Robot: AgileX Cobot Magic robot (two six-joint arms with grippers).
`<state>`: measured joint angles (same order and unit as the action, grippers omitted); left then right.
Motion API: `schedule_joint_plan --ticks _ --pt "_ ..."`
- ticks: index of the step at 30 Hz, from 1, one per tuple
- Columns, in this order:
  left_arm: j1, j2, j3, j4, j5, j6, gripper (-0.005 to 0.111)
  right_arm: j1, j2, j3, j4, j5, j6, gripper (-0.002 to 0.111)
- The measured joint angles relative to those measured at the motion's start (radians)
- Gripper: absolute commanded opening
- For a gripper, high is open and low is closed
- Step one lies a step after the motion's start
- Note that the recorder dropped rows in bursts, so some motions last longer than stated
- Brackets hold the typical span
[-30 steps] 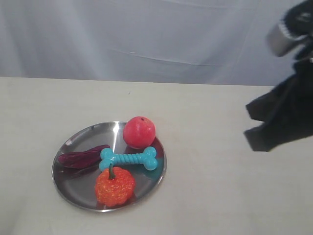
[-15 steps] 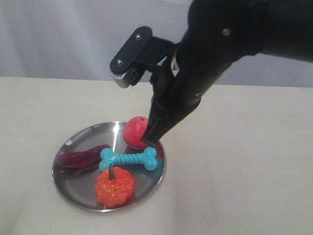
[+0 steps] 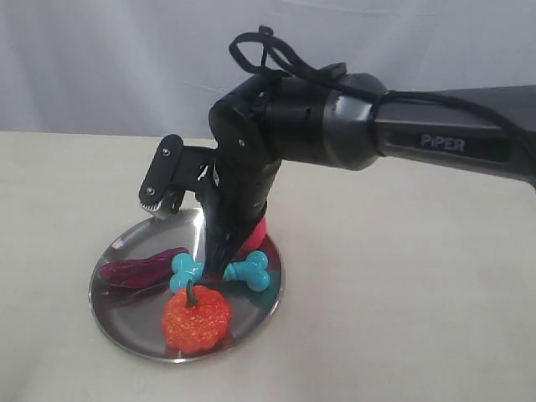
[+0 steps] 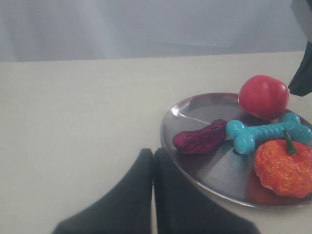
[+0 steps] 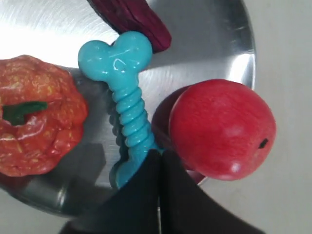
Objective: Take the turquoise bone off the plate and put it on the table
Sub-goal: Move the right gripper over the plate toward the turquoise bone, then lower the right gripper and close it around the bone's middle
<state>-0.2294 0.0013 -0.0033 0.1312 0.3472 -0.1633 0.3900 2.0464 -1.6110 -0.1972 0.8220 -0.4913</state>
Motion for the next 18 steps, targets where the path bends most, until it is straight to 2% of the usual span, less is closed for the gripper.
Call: schedule_joint_plan --ticks 3,8,18 --pt "0.000 0.000 0.000 0.000 0.000 0.000 0.000 0.000 0.041 -0.005 0.017 0.000 -0.034 -0.001" --pt "0.000 0.000 0.000 0.000 0.000 0.000 0.000 0.002 0.045 -0.008 0.176 0.000 -0.186 -0.001" --pt "0.000 0.000 0.000 0.000 0.000 0.000 0.000 0.002 0.083 -0.009 0.190 -0.019 -0.214 -0.001"
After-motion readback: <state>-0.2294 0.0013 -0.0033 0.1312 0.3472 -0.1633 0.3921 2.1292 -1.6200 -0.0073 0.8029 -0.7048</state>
